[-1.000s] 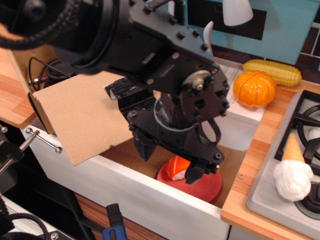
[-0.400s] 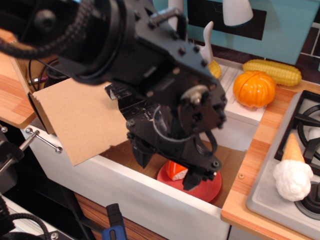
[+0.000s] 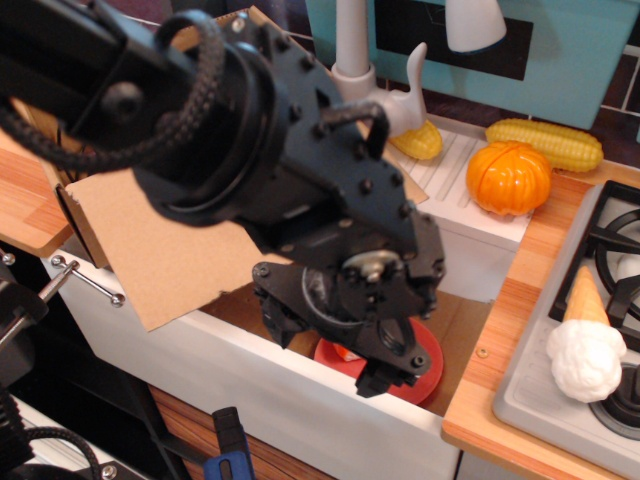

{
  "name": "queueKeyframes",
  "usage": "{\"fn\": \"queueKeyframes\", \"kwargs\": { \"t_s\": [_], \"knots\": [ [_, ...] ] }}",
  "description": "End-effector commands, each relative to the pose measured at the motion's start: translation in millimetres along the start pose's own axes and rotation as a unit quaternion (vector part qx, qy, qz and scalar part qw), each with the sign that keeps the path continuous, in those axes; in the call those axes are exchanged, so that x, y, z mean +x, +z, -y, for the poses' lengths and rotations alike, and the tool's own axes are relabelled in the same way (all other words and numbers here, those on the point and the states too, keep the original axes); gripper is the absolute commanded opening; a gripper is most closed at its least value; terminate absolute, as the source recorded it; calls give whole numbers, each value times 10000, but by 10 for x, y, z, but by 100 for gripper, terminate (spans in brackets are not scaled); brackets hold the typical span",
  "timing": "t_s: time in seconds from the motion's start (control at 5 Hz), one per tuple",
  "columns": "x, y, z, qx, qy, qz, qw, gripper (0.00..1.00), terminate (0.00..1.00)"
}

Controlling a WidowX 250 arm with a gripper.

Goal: Close brown1fbox flap

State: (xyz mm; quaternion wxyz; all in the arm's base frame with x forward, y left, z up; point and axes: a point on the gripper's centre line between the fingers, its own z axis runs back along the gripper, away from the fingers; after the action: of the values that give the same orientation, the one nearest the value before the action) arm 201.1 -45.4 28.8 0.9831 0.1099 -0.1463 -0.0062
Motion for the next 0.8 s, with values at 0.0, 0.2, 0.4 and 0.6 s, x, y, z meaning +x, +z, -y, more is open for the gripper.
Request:
{"fn": "queueKeyframes", "kwargs": {
  "t_s": [0.0, 0.2, 0.4, 0.6],
  "knots": [
    [121, -35, -143, 170, -275, 244, 9992, 100, 0],
    [151, -38, -204, 226, -404, 261, 9986, 100, 0],
    [169, 6, -226, 435, -516, 298, 9973, 100, 0],
    [189, 107, -209, 593, -572, 254, 9963, 100, 0]
  ]
}}
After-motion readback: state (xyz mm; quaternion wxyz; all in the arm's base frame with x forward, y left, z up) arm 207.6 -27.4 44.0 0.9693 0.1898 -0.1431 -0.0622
